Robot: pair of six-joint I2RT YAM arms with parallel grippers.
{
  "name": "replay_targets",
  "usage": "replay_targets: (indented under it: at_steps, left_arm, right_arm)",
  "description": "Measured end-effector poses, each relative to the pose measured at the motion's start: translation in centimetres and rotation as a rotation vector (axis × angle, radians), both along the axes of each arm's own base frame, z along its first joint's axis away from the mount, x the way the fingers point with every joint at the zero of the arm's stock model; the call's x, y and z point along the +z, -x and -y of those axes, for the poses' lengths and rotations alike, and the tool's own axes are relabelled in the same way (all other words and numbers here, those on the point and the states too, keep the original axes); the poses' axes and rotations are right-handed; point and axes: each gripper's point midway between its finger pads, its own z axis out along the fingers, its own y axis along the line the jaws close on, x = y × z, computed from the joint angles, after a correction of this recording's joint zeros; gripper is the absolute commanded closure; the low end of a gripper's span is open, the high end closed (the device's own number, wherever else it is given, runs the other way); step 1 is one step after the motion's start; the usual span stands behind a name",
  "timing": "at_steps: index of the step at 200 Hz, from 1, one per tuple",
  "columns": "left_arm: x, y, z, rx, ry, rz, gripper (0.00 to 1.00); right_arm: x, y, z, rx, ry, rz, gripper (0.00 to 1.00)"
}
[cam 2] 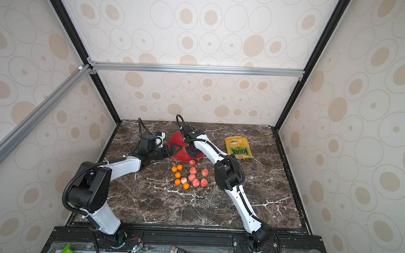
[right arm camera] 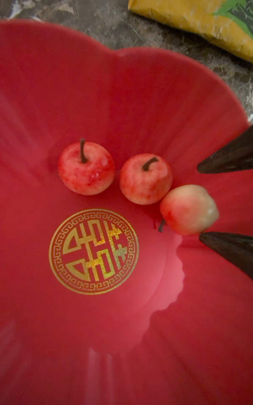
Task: Arrange fruit in a fruit bowl
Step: Place the fruit in the fruit bowl, then move the fruit to the center of the table.
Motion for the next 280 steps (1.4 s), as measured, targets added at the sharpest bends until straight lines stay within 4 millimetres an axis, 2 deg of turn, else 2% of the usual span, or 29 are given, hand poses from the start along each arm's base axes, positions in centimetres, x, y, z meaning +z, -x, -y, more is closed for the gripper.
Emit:
replay_targets:
  at_steps: [22,59,77,103,123,142,158,199,224,280]
  left_arm:
    - [0.0,0.0,0.0,0.000,-0.001,0.002,0.02]
    - [1.1,0.1,-0.1,0.000,0.003,0.023,0.02]
    - [2.4,0.3,-0.2,0.003,0.010,0.050,0.02]
    - [4.0,1.1,-0.5,0.010,0.013,0.084,0.02]
    - [4.5,2.0,-0.9,0.016,0.007,0.092,0.02]
    - [4.5,2.9,-1.3,0.021,-0.002,0.088,0.02]
    - [4.4,3.7,-1.6,0.023,-0.011,0.088,0.02]
    - [3.8,6.2,-1.7,0.024,-0.041,0.084,0.02]
    - [3.1,7.8,-1.6,0.016,-0.053,0.075,0.02]
    - [1.0,10.1,-1.7,-0.001,-0.069,0.047,0.02]
  right_arm:
    - [0.1,0.0,-0.1,-0.007,-0.010,0.001,0.42]
    - [0.7,0.2,-0.5,-0.005,-0.041,-0.006,0.42]
    - [2.2,0.3,-0.8,-0.005,-0.073,0.006,0.42]
    - [5.7,1.0,-0.7,-0.007,-0.126,0.038,0.42]
    - [8.1,1.8,-0.4,-0.009,-0.157,0.065,0.43]
    - [8.9,2.8,0.1,-0.011,-0.164,0.068,0.43]
    - [8.6,3.8,0.4,-0.012,-0.161,0.058,0.43]
    - [6.0,7.3,0.7,-0.009,-0.143,0.000,0.44]
    - [5.0,9.0,0.8,-0.011,-0.151,-0.018,0.45]
    - [3.0,10.3,0.6,-0.051,-0.206,-0.015,0.46]
